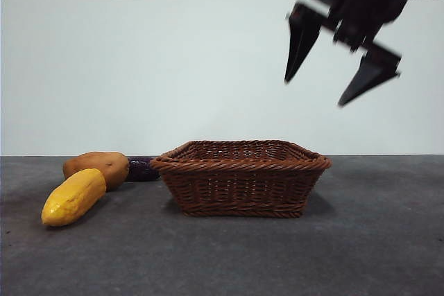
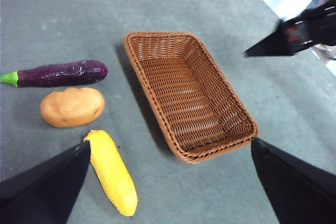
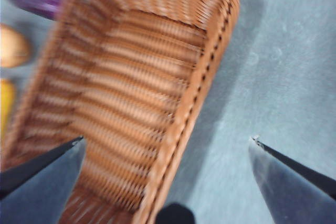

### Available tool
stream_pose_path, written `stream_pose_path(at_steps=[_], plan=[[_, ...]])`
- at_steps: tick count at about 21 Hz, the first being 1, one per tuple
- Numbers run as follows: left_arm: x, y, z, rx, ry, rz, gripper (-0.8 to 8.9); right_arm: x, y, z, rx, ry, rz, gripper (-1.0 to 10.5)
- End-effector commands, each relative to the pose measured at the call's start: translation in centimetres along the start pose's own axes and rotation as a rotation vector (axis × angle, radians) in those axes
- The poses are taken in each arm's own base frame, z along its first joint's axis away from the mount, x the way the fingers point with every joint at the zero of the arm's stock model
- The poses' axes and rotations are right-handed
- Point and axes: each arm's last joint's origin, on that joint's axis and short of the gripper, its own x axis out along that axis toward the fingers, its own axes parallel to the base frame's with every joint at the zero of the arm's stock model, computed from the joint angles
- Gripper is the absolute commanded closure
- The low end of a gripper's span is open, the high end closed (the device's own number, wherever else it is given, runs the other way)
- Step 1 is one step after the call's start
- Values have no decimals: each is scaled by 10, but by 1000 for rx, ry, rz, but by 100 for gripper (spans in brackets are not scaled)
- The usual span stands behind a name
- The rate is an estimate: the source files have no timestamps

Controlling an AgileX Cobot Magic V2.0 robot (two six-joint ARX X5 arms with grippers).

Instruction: Help me put the vegetables on the table into the basket

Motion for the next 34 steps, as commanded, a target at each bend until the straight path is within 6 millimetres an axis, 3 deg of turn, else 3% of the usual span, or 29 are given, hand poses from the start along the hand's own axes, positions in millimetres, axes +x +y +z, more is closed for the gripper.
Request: stream_pose_path(at_steps=[1,6,9,11,13,17,23,26,30,34], plan=[[0,0,2,14,-8,-6,184,28,-4,1,30,44,-6,415],[1,0,2,13,-6,-6,184,77,-7,-3,33,103,-15,418],[1,0,2,12,-5,-5,184,98,-8,-6,29,122,-22,546],[1,0,2,12,-5,-5,184,106,-10,-7,46,127,-31,551],[1,1,2,11,-4,5,184,109,-11,-8,48,132,-34,713],[7,4,2,-5,21,13,184,112,-12,-9,51,144,-34,929],[26,16,3,-50,94,36,184,107,-10,-6,63,126,-25,958],[38,21,3,-74,139,35,184,72,1,6,45,50,-18,958],[68,30,1,-75,232,113,184,-24,27,15,-26,-159,-4,958],[117,43,-7,-97,352,189,184,-119,52,-2,-89,-346,6,958]])
